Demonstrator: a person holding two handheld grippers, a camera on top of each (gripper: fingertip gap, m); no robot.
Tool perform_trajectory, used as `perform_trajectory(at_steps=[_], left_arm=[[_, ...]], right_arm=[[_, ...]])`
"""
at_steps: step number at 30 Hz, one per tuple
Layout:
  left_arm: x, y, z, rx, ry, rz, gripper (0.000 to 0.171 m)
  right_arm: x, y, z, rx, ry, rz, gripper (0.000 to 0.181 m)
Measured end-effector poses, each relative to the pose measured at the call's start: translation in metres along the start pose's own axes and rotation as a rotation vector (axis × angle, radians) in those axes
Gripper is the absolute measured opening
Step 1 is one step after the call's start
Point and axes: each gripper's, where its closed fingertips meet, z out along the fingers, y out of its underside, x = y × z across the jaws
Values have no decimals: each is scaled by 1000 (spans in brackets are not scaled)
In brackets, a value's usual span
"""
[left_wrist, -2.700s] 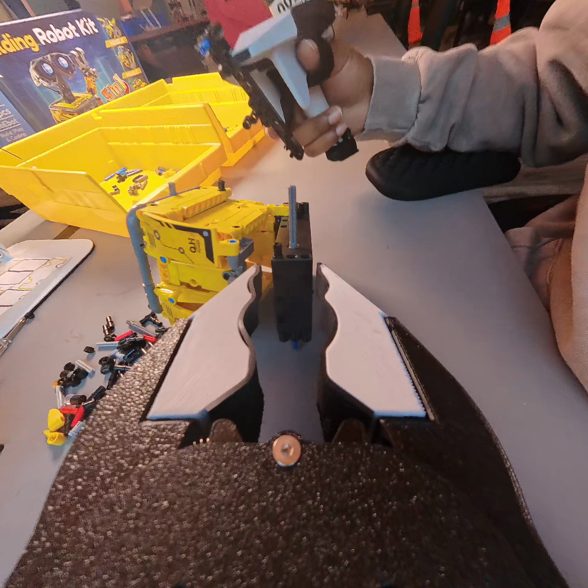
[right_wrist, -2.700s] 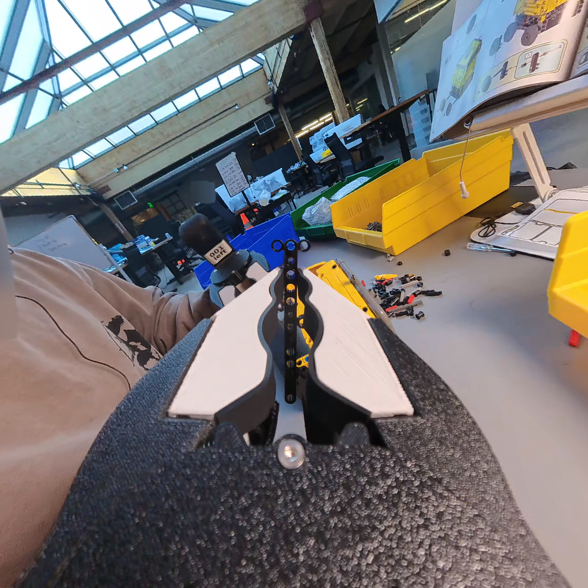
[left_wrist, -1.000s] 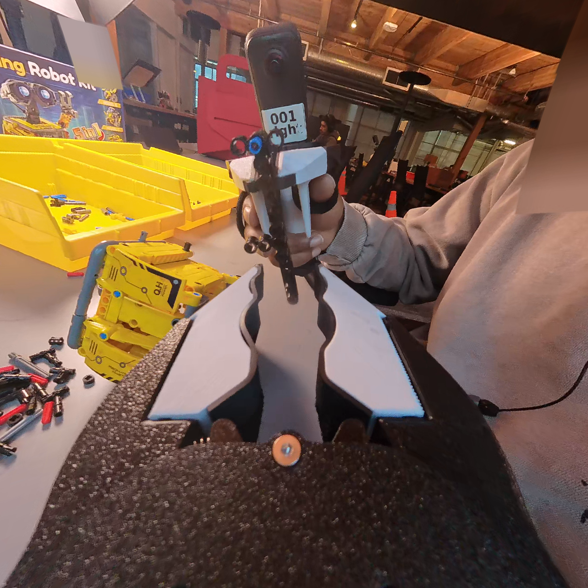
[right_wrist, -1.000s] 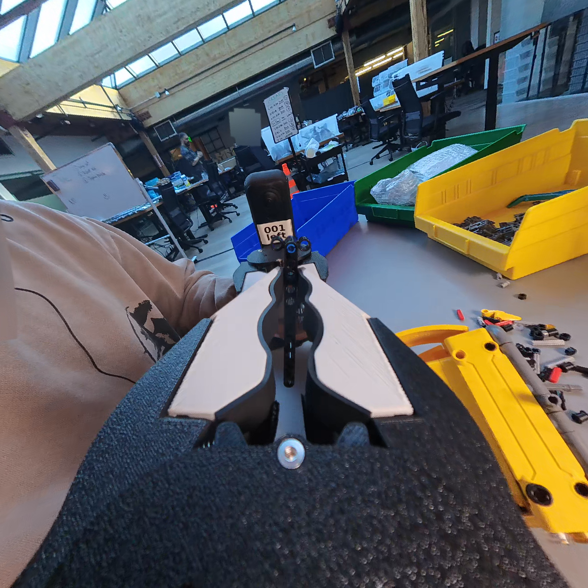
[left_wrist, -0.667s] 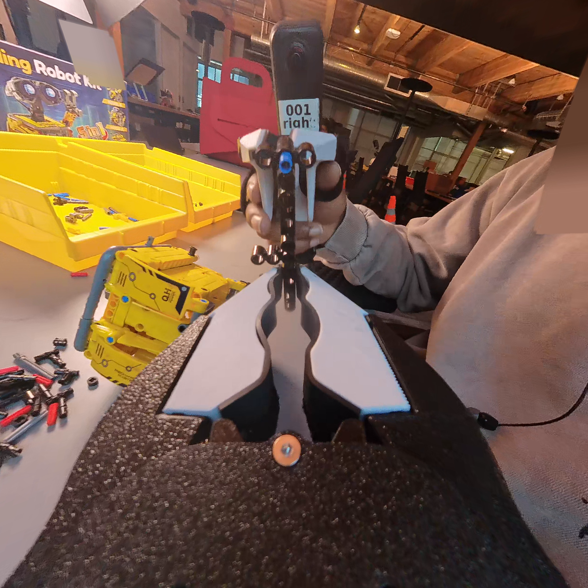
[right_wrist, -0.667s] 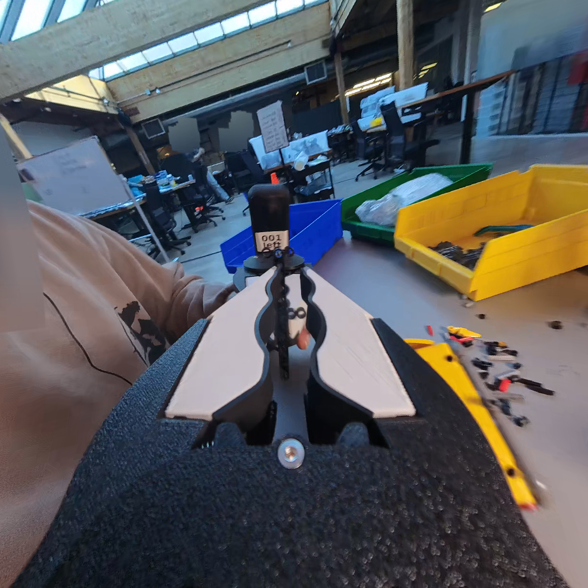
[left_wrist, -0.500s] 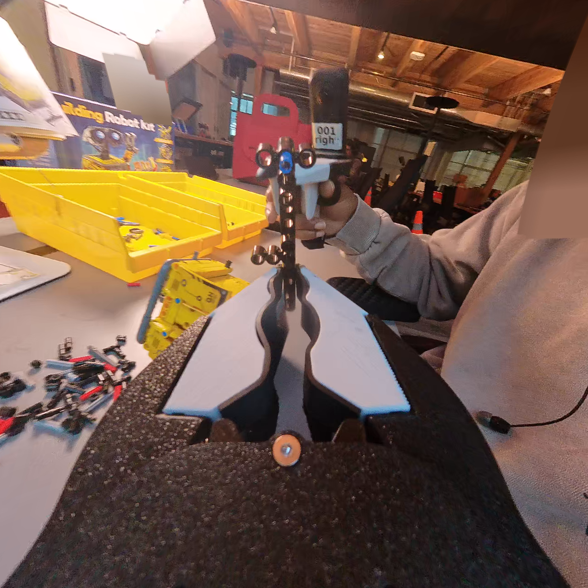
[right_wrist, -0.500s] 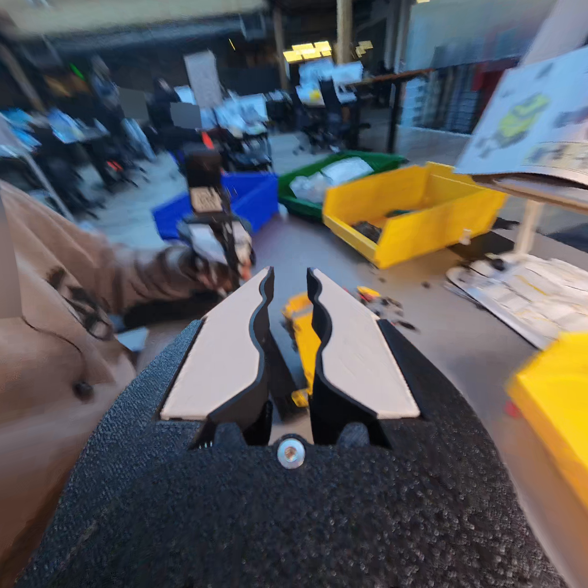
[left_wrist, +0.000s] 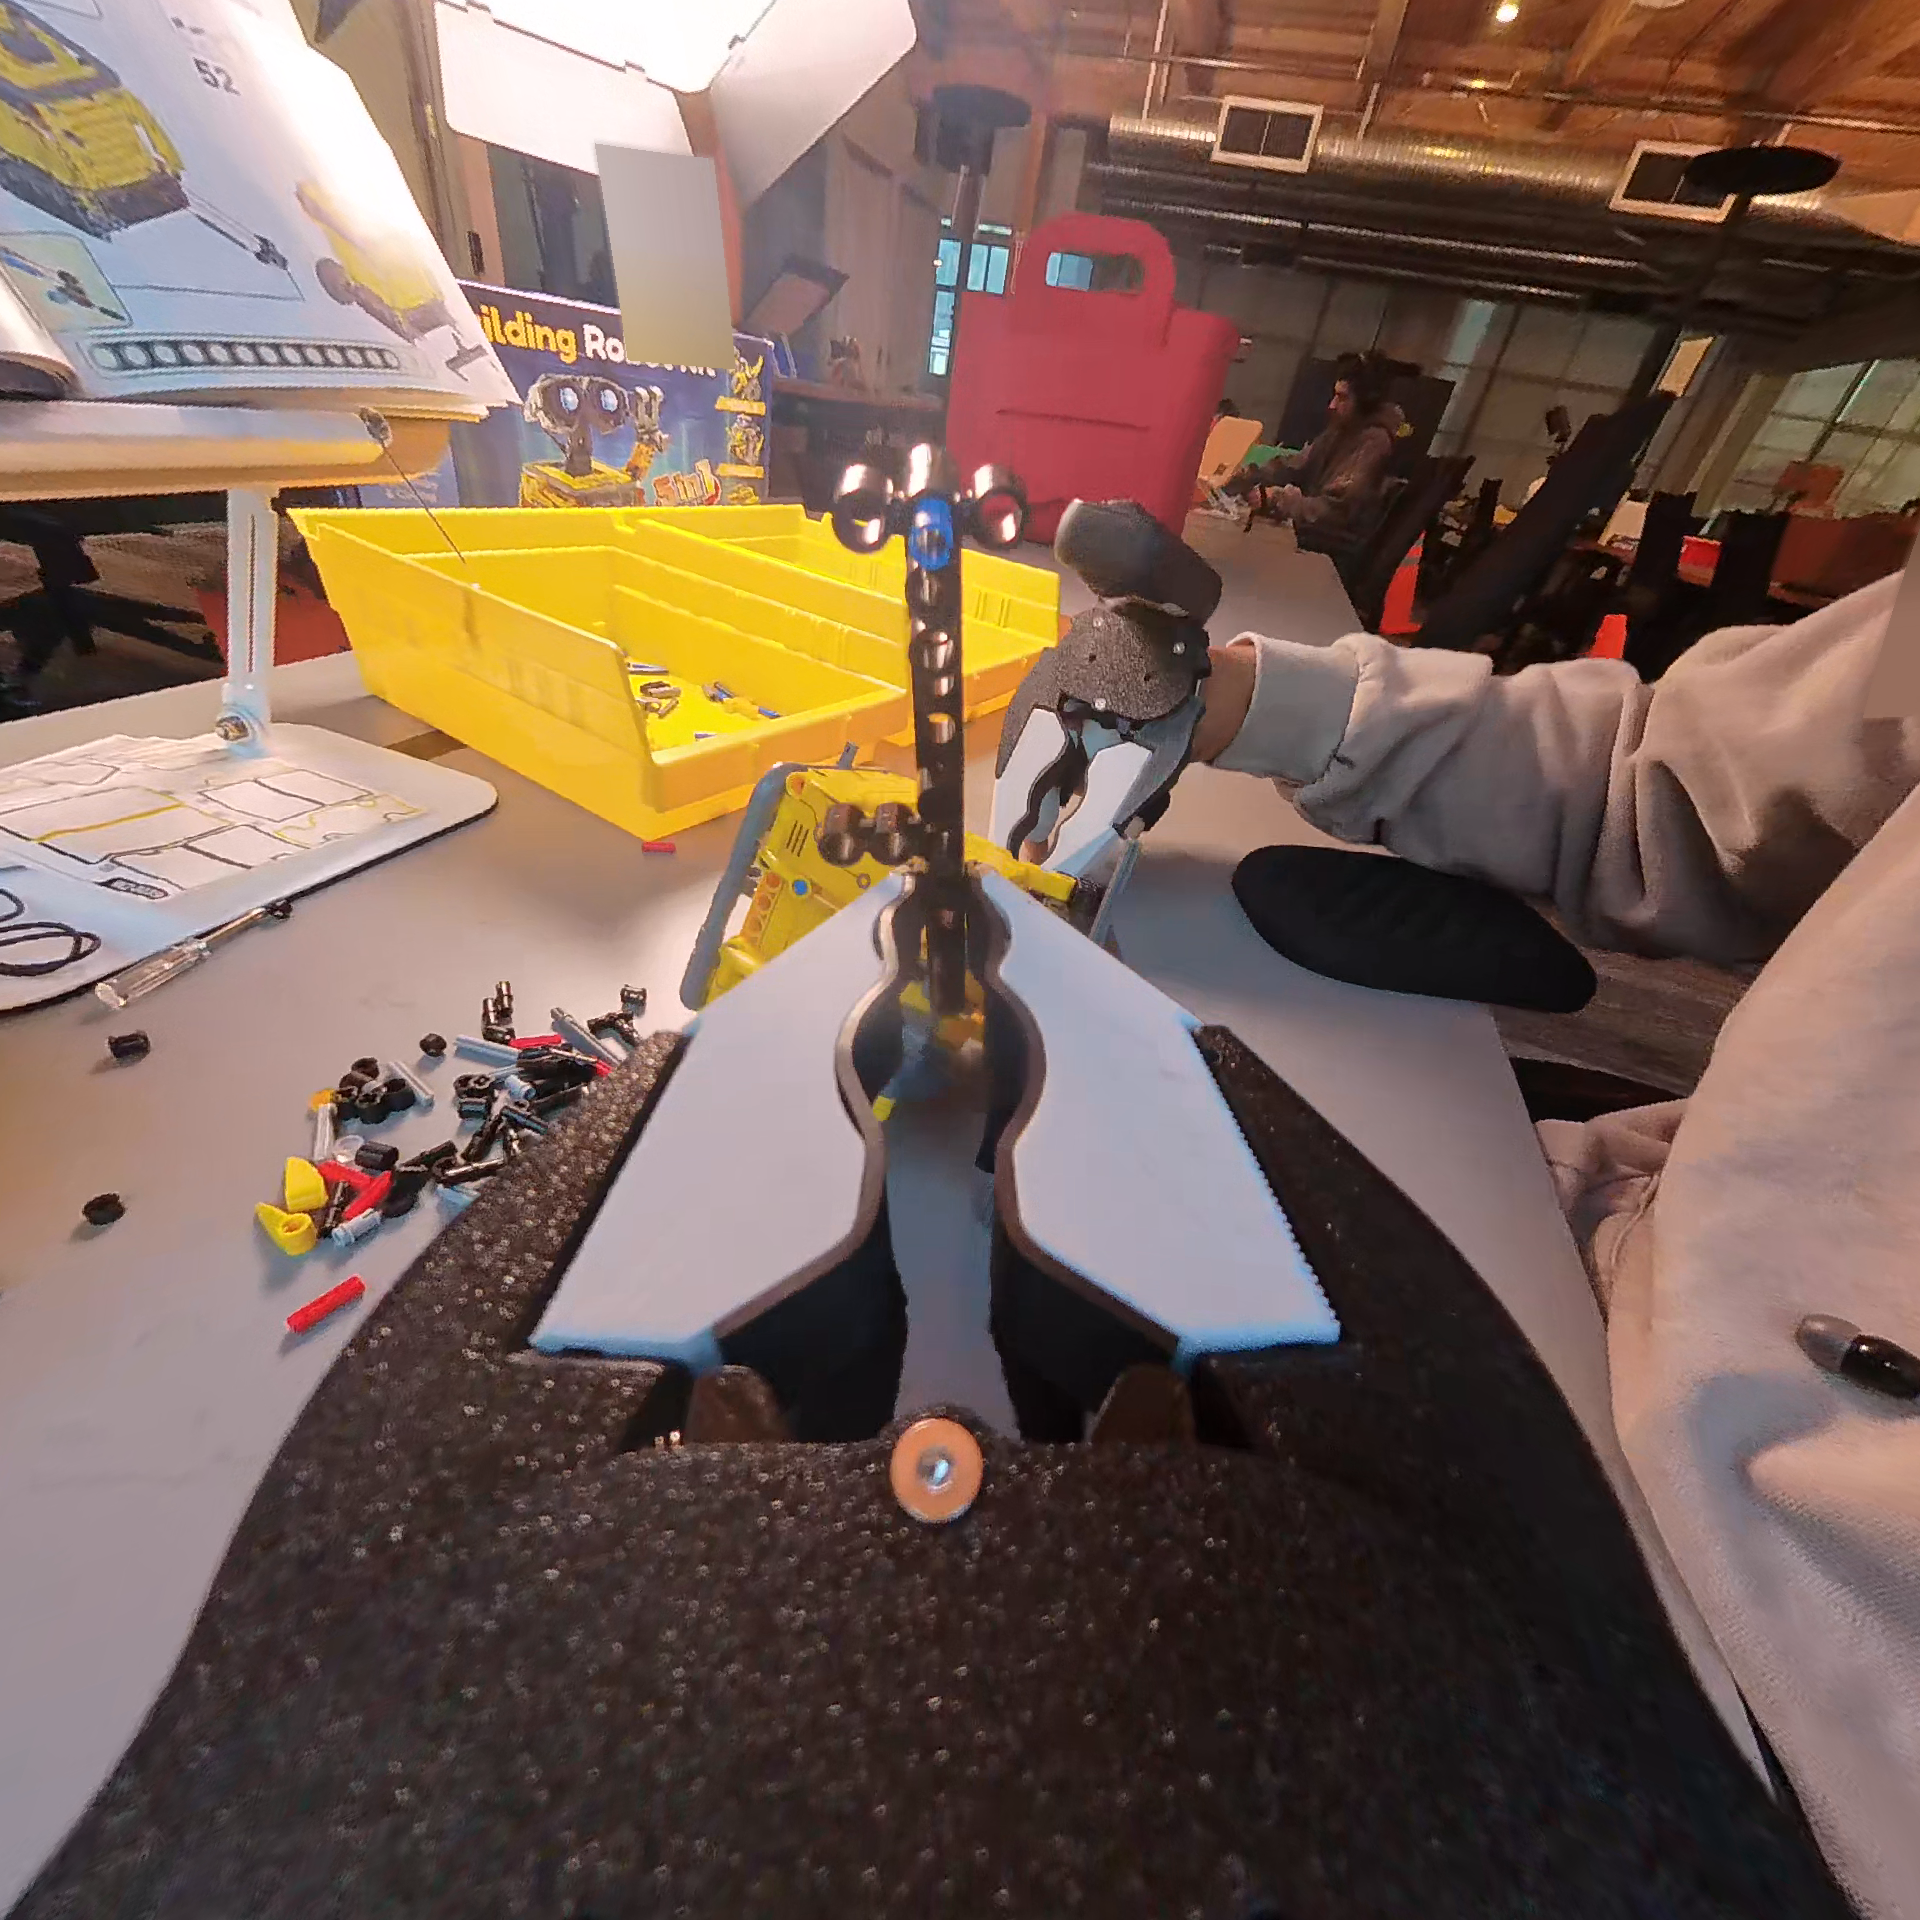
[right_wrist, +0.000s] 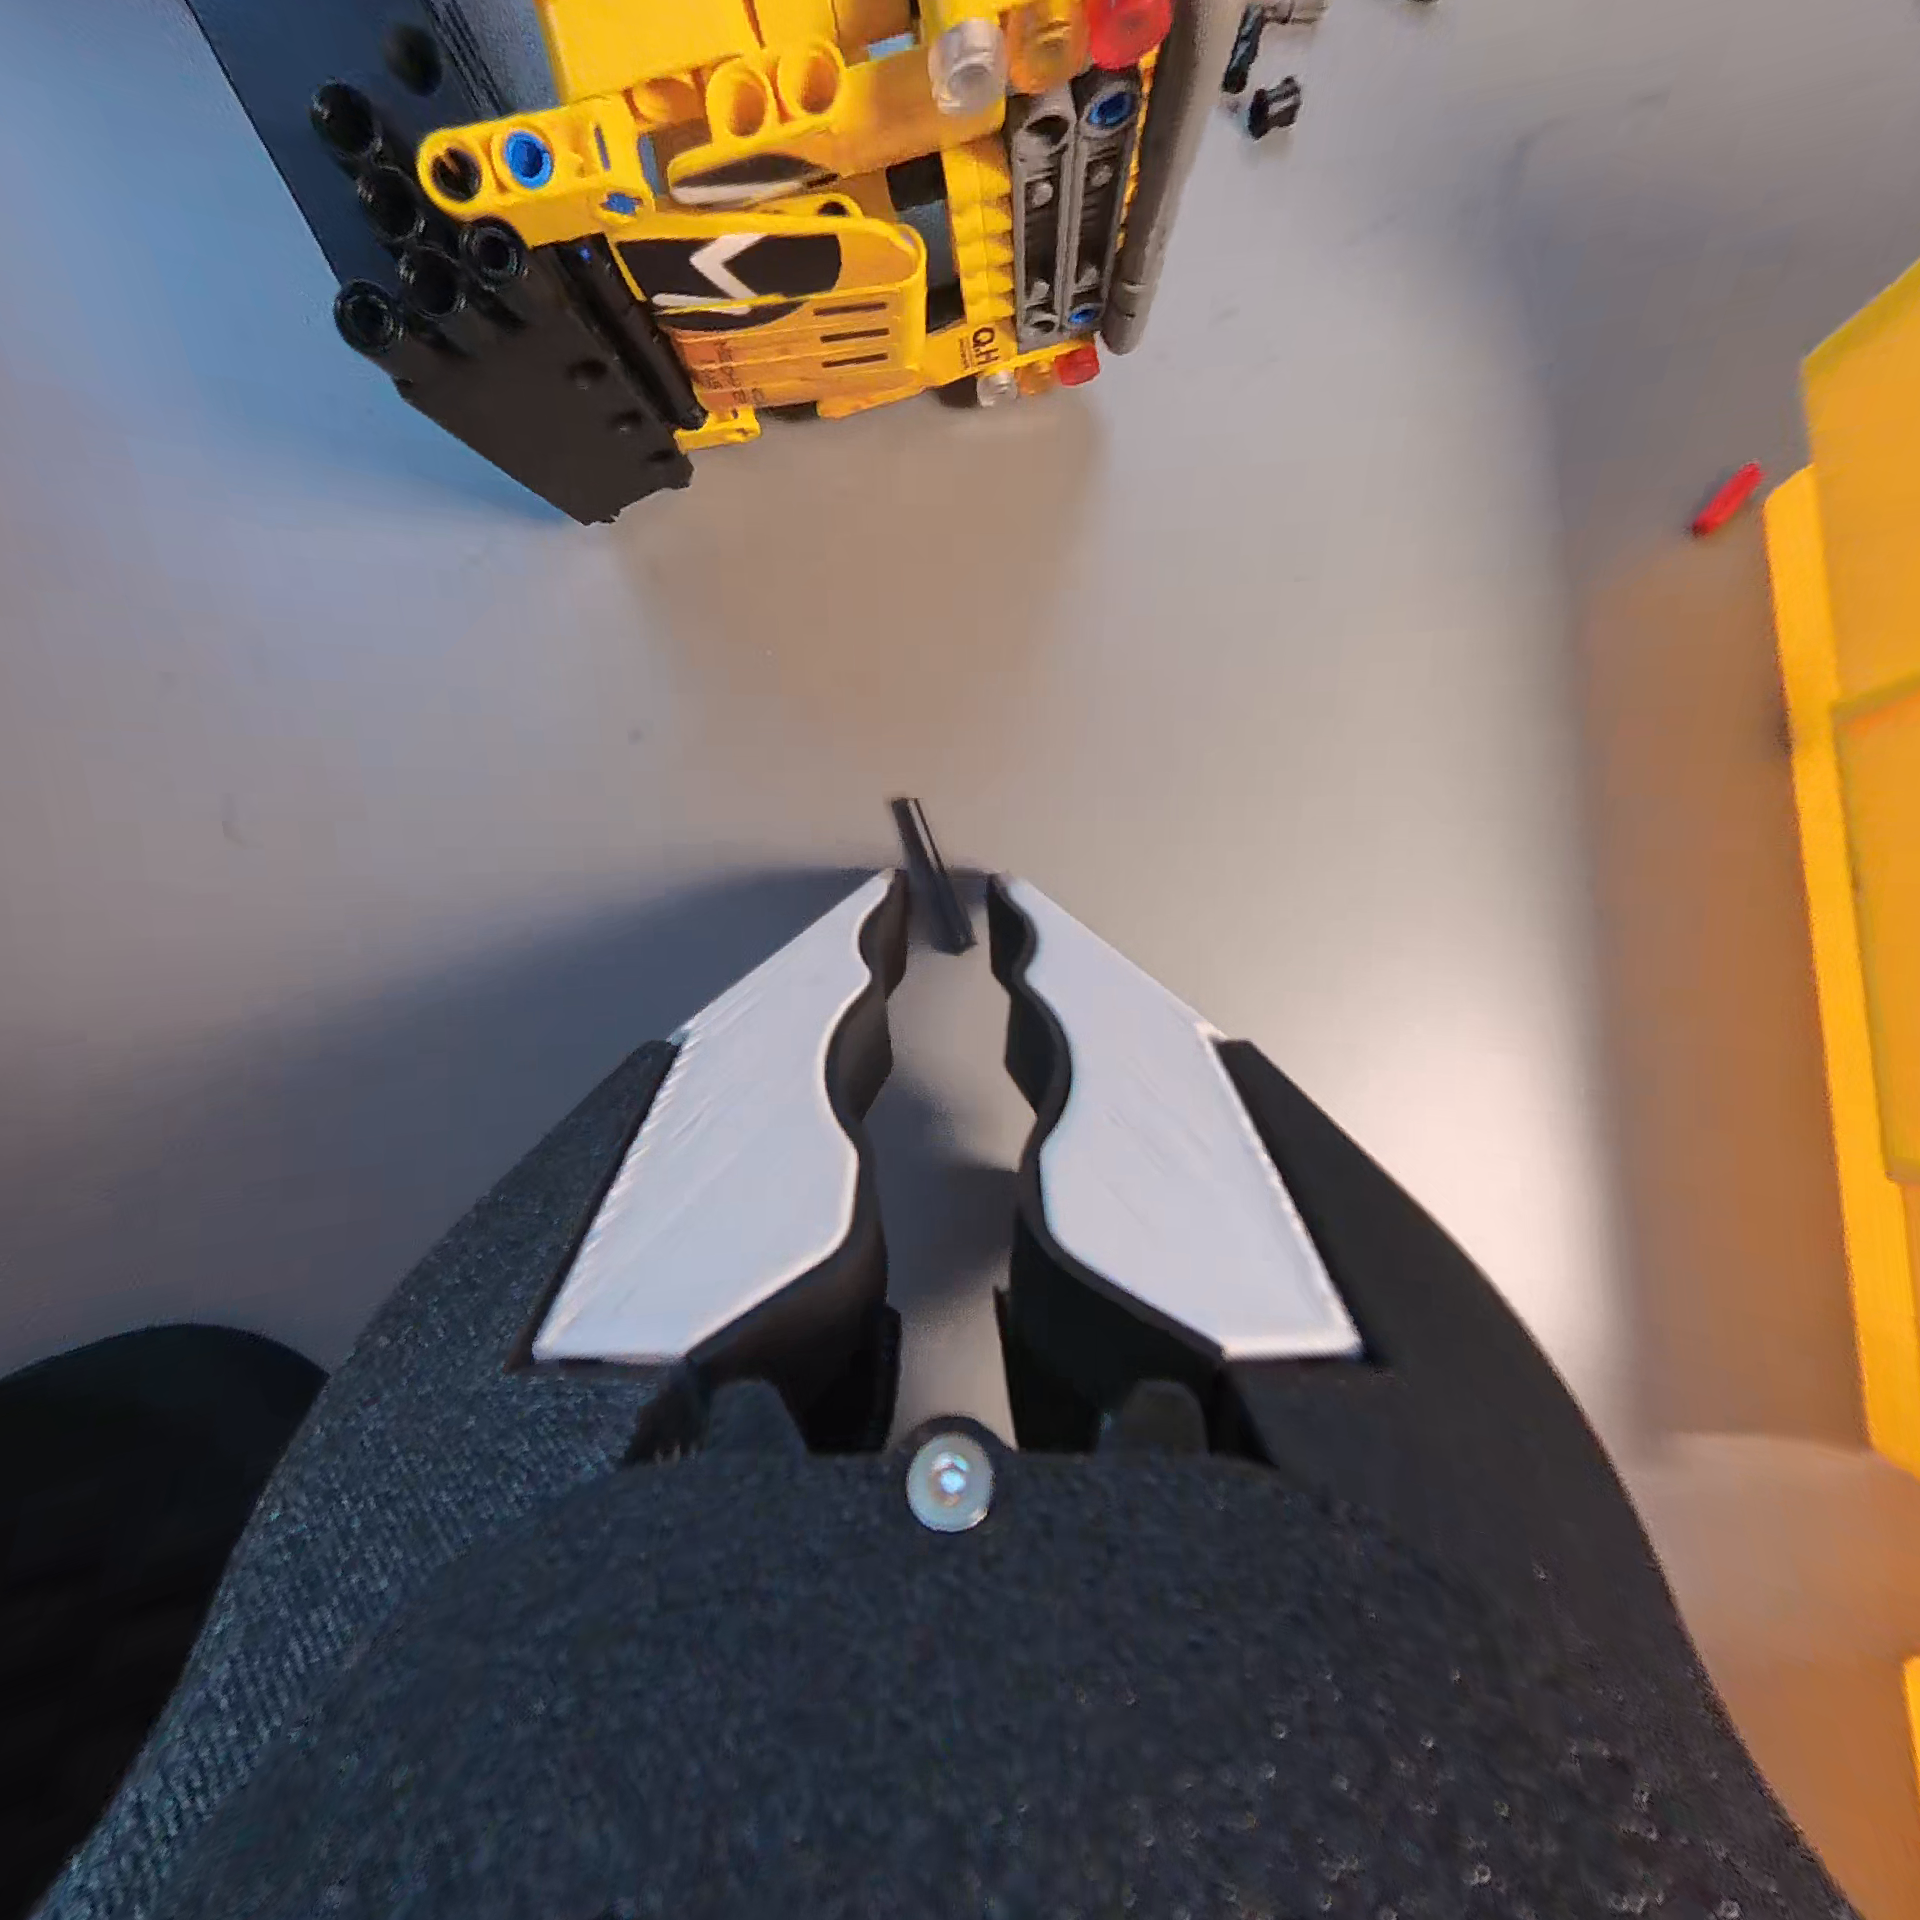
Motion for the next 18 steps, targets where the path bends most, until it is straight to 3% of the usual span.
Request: perform_trajectory(at_steps=[6, 10, 15, 18], left_arm=[[2, 6, 3, -30, 4, 22, 7], [4, 8, 4, -35, 3, 37, 7], [5, 12, 6, -49, 4, 48, 7], [6, 14, 7, -59, 4, 52, 7]], right_arm=[[-5, 1, 1, -85, -45, -54, 2], [3, -16, -8, 22, 18, -7, 2], [52, -52, -55, 240, 245, 60, 2], [101, -66, -85, 272, 418, 123, 2]])
